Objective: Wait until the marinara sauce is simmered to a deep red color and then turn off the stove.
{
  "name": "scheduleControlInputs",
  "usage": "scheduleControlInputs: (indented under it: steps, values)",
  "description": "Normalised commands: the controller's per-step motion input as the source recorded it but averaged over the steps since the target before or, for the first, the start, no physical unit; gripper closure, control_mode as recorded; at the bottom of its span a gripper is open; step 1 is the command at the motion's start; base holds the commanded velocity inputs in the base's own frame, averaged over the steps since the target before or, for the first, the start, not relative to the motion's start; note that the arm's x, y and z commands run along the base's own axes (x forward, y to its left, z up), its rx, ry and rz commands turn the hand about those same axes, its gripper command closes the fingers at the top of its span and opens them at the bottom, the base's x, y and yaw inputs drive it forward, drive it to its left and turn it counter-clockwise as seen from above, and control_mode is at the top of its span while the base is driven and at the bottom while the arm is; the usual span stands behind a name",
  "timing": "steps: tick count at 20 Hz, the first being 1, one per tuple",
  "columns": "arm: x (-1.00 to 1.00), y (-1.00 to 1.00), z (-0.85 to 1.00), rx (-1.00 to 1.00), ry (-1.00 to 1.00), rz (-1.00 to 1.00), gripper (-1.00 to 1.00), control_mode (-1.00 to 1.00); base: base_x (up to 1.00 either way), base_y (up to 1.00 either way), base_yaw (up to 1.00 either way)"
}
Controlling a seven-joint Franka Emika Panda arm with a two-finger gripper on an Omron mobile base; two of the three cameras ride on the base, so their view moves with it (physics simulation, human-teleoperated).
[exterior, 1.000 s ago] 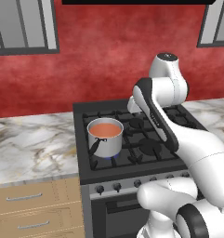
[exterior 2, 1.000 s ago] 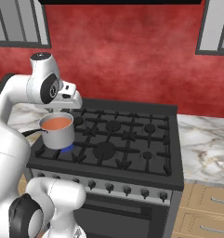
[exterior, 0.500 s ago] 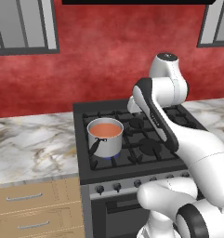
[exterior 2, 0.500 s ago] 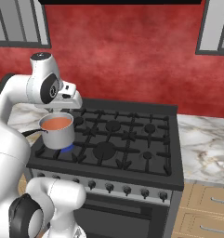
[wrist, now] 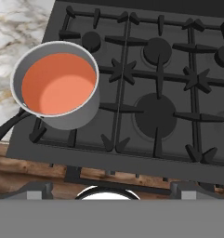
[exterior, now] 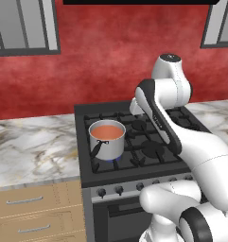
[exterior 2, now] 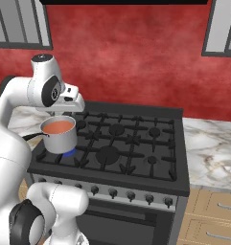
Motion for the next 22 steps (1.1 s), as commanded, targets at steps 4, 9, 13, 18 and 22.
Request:
scheduleControlInputs:
  steps: [4,9,13,18,22]
  values:
    - [0.00,0.00,0.00,0.00,0.00,0.00,-1.00,-1.00,0.00,0.00,0.00]
    - [0.00,0.00,0.00,0.00,0.00,0.00,-1.00,-1.00,0.00,0.00,0.00]
    - [0.00,0.00,0.00,0.00,0.00,0.00,-1.00,-1.00,0.00,0.00,0.00]
    - [0.00,0.00,0.00,0.00,0.00,0.00,-1.00,-1.00,0.00,0.00,0.00]
    - [0.00,0.00,0.00,0.00,0.00,0.00,-1.00,-1.00,0.00,0.00,0.00]
